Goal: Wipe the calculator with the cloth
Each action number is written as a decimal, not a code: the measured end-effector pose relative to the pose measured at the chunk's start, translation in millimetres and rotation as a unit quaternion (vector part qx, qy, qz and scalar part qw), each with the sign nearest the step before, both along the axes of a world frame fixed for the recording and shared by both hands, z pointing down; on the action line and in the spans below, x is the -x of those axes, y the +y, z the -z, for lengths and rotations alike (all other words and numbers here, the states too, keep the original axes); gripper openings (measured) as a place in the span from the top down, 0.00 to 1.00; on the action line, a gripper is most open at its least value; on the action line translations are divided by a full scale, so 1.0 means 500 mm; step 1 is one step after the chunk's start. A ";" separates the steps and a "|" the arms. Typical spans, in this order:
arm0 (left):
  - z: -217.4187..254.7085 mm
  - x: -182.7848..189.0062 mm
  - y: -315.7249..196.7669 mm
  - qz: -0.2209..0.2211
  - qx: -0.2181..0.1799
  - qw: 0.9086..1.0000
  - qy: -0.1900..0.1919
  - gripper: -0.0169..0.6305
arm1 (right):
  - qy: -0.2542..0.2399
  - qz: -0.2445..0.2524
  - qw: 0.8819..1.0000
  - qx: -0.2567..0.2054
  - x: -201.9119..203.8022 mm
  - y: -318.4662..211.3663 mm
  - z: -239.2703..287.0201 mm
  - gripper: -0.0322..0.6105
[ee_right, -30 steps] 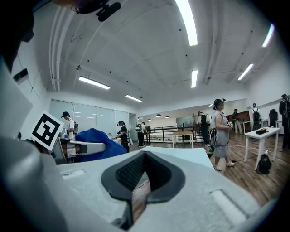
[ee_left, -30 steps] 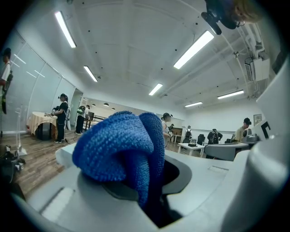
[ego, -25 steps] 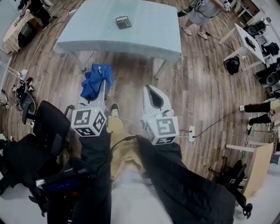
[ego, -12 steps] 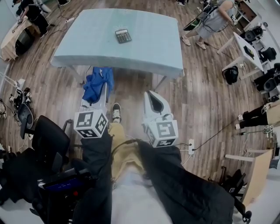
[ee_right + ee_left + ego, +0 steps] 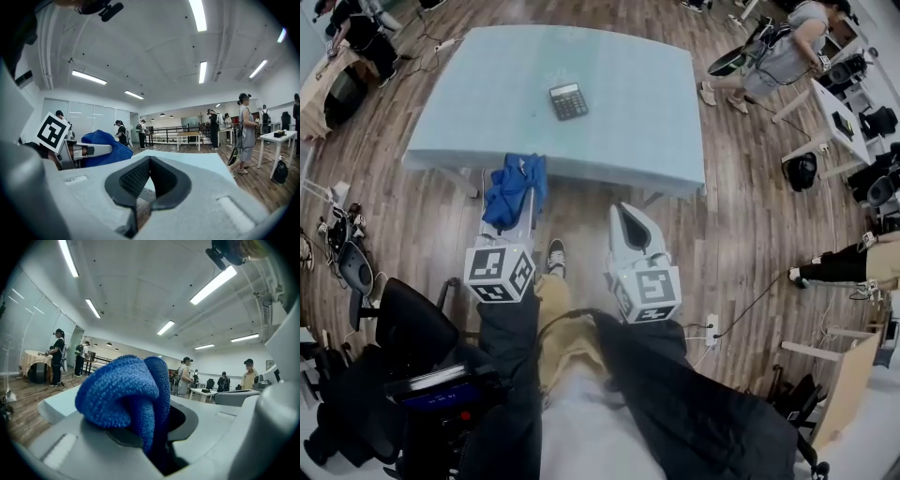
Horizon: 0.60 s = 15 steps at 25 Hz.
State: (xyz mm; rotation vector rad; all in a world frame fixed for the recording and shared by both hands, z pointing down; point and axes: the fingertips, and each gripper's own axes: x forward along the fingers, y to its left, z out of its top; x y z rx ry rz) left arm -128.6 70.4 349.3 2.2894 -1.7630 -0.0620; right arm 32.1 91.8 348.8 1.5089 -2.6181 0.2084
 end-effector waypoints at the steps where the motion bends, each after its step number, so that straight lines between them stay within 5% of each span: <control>1: 0.002 0.003 -0.031 -0.006 0.003 1.000 0.001 0.87 | 0.001 -0.003 1.000 0.003 0.007 -0.029 0.004 0.95; 15: -0.067 0.083 -0.346 -0.032 0.064 0.997 0.030 0.87 | 0.030 -0.003 0.998 0.064 0.136 -0.357 -0.038 0.95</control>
